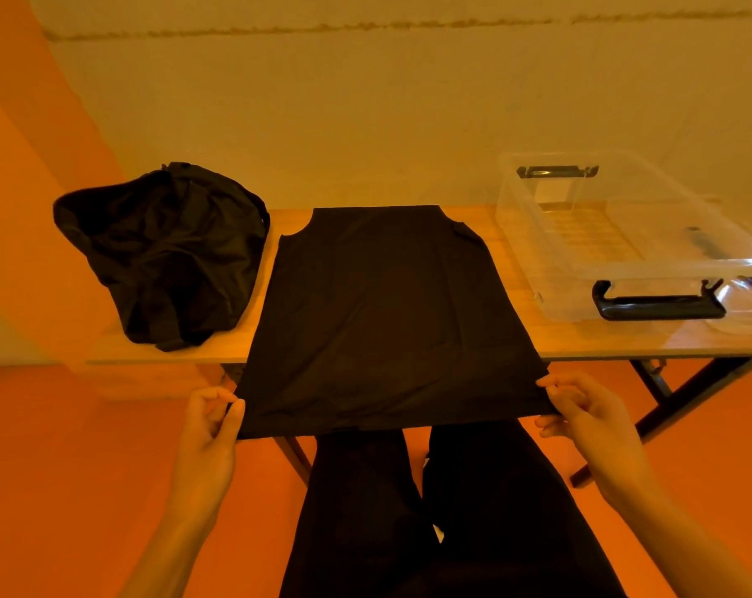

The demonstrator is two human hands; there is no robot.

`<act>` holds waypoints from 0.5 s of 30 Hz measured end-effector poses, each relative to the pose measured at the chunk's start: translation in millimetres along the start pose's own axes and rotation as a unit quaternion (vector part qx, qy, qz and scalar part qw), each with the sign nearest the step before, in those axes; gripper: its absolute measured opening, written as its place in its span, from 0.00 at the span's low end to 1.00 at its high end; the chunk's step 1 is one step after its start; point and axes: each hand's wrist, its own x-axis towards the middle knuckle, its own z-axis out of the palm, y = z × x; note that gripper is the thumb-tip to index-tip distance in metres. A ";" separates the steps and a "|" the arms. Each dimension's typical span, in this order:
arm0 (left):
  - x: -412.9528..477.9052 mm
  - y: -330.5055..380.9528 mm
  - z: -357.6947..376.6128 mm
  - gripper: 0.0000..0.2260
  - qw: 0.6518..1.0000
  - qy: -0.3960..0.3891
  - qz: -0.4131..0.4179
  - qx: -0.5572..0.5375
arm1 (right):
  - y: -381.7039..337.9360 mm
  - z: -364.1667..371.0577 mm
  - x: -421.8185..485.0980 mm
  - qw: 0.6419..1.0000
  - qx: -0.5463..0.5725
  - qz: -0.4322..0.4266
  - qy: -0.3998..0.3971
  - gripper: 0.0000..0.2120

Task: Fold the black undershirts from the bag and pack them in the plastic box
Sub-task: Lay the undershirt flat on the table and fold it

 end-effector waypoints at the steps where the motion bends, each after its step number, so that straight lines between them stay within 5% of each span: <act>1: -0.1 -1.3 -3.5 0.04 0.999 -0.020 0.014 0.025 | 0.0 -1.0 0.0 1.000 -0.003 -0.011 -0.002 0.08; 9: -2.0 6.1 -20.7 0.16 0.985 -0.156 -0.010 0.078 | 24.6 -15.6 22.7 0.990 0.028 0.039 -0.136 0.24; 12: 3.6 -2.2 -27.5 0.22 0.981 -0.171 0.024 0.090 | 30.5 -20.6 22.2 0.979 -0.143 -0.069 -0.125 0.33; 15: 9.6 -15.2 -29.6 0.28 0.970 -0.175 0.077 0.150 | 43.9 -25.8 24.8 0.927 -0.271 -0.252 -0.059 0.30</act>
